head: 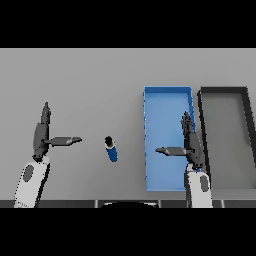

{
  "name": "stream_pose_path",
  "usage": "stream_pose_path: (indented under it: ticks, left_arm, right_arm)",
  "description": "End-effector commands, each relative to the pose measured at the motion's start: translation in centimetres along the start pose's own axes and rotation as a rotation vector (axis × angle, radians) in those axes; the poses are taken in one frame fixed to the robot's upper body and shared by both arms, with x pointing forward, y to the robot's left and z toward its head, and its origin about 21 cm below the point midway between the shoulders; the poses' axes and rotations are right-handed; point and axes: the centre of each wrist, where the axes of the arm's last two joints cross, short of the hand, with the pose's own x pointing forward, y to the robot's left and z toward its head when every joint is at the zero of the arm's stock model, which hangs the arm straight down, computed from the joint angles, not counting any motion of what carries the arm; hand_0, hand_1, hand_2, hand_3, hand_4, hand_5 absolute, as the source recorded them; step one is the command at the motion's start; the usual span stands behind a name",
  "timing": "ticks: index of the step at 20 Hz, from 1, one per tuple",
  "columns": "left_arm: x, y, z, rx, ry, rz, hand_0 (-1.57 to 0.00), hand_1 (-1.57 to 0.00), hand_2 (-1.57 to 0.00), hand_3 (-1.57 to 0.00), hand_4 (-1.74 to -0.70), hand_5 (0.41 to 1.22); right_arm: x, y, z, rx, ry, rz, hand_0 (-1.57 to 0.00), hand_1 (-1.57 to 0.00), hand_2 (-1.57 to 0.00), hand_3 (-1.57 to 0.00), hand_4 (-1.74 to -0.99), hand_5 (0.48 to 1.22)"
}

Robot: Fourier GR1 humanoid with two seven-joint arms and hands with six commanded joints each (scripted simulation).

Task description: Pick up the blue pipe and place it into the blue bin.

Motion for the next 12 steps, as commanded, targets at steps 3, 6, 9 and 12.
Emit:
stream_pose_path:
  ticks: [3, 6, 9, 12]
  left_arm:
    - [0.0, 0.0, 0.1, 0.000, -0.009, 0.000, 0.00, 0.00, 0.00, 0.00, -0.97, 0.593]
    - [-0.2, 0.1, 0.3, 0.002, -0.015, -0.002, 0.00, 0.00, 0.00, 0.00, -0.97, 0.593]
    - [-1.1, 3.5, 1.7, -0.225, -0.070, -0.148, 0.00, 0.00, 0.00, 0.00, -0.96, 0.590]
    - [-1.2, 4.0, 1.5, -0.284, -0.072, -0.164, 0.00, 0.00, 0.00, 0.00, -0.96, 0.595]
  right_arm:
    - [0.0, 0.0, 0.1, 0.000, -0.002, 0.000, 0.00, 0.00, 0.00, 0.00, -1.205, 0.629]
    - [0.2, 0.3, 0.1, 0.007, -0.007, -0.001, 0.00, 0.00, 0.00, 0.00, -1.205, 0.629]
    - [0.8, -1.6, 2.5, 0.077, -0.140, 0.270, 0.00, 0.00, 0.00, 0.00, -1.197, 0.627]
    - [1.1, -1.9, 3.2, 0.101, -0.129, 0.315, 0.00, 0.00, 0.00, 0.00, -1.196, 0.623]
